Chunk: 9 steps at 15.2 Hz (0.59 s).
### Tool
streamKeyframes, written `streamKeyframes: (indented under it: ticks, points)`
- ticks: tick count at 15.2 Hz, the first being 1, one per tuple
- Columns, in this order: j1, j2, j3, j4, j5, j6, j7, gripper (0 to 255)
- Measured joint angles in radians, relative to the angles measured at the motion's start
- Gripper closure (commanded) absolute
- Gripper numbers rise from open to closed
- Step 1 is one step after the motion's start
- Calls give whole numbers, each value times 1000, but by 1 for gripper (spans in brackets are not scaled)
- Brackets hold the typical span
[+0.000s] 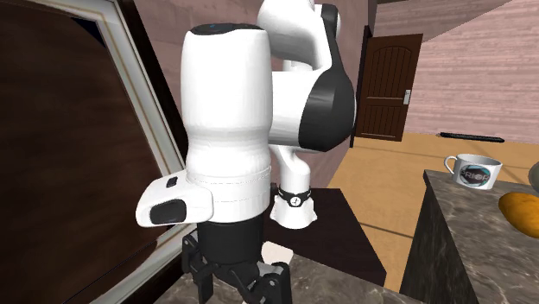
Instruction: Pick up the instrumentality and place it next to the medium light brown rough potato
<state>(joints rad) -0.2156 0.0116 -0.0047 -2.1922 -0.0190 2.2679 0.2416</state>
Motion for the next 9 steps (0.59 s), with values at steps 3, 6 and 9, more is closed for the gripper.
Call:
streamKeyframes:
  ticks: [3, 6, 9]
  points:
    - [0, 2, 0, -2, 0, 5, 0, 0]
    - [0, 2, 0, -3, 0, 5, 0, 255]
    - [0, 2, 0, -3, 0, 5, 0, 255]
